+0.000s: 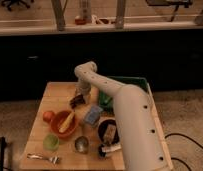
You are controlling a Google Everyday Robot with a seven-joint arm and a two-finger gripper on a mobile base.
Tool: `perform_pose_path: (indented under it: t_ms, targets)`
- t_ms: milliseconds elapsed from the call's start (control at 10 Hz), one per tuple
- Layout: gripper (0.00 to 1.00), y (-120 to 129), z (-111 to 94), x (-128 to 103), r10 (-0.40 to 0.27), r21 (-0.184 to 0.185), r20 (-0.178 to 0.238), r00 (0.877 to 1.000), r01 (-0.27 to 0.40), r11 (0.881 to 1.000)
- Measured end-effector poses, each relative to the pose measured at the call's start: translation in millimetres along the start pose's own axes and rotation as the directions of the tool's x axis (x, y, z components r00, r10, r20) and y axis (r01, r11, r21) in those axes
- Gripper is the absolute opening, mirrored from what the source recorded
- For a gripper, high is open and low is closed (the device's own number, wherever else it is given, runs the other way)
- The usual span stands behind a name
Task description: Place grapes in plastic cup
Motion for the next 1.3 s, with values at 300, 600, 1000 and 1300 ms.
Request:
perform_pose_path:
  t_ms: [300, 600, 1000, 1300]
  targets:
    - [0.16, -1.1, 1.0, 1.1, 0.004, 0.007, 0.002, 1.000, -0.004, 1.000]
    - [0.00, -3.2, 1.8, -0.5, -0.001, 0.009, 0.002, 1.000, 0.001, 1.000]
    - [0.00, -9.8, -21.9, 0.7, -0.015, 0.056, 0.001, 1.000, 0.015, 0.998]
    - [0.00, -14.7, -38.0, 2.5, -0.020, 0.093, 0.004, 1.000, 0.020, 0.995]
